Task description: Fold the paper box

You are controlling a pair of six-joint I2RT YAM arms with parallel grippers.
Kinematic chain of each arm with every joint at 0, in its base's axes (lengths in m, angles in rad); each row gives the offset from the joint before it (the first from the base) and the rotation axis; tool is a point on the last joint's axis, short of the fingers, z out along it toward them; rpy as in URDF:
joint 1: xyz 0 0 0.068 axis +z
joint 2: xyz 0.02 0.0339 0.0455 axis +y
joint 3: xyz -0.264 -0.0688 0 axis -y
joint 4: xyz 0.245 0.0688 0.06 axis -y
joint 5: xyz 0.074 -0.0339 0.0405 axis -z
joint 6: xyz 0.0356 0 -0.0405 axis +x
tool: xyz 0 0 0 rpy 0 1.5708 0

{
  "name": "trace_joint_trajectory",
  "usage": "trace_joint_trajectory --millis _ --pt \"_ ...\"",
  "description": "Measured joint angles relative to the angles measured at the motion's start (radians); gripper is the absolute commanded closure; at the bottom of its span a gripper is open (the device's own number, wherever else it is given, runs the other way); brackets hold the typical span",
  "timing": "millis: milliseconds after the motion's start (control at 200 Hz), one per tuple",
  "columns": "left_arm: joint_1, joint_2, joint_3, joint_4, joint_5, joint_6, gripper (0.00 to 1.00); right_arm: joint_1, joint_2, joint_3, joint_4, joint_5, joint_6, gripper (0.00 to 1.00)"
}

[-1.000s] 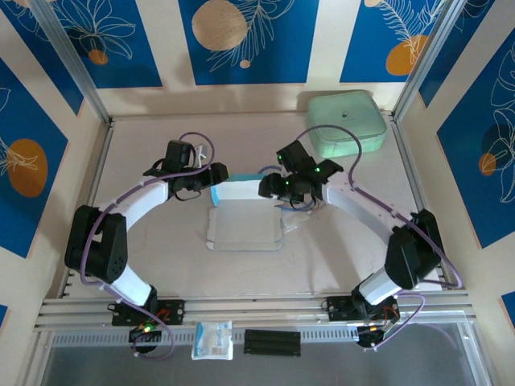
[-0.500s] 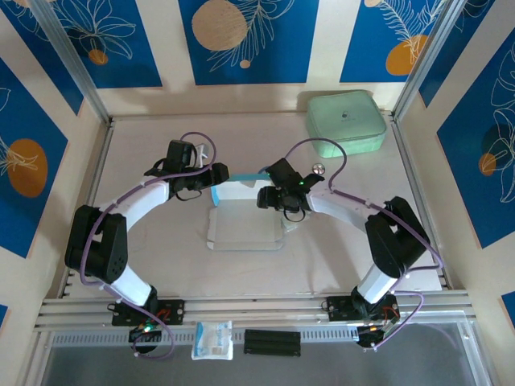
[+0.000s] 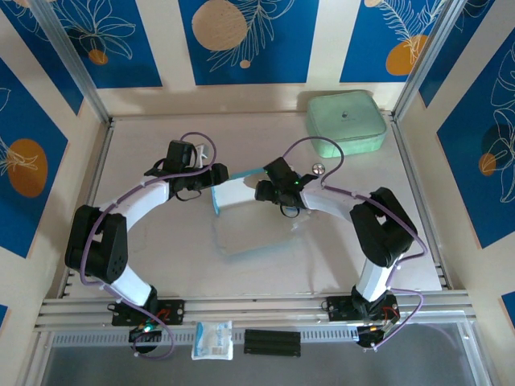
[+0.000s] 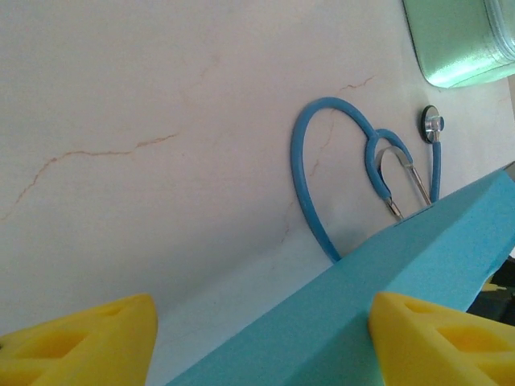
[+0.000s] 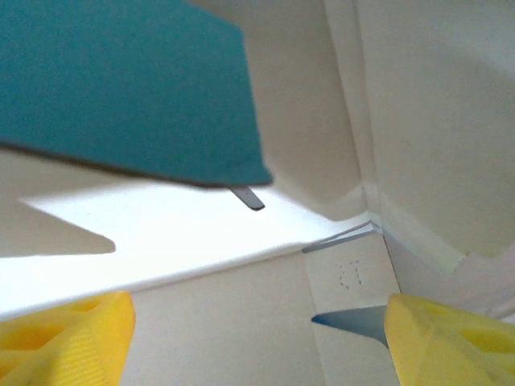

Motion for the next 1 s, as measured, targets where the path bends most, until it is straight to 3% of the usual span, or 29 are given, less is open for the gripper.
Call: trace_joint_trajectory --millis 300,995 --pt "-0.008 0.001 -0.001 -0.017 -0.002 0.003 0.30 -0.002 0.009 -0.089 0.031 0.015 -0.011 0.11" --pt "-0.008 0.001 -0.001 -0.022 -0.002 0.003 0.30 -0.035 -0.018 -0.174 0.227 -0.027 -0.214 0.18"
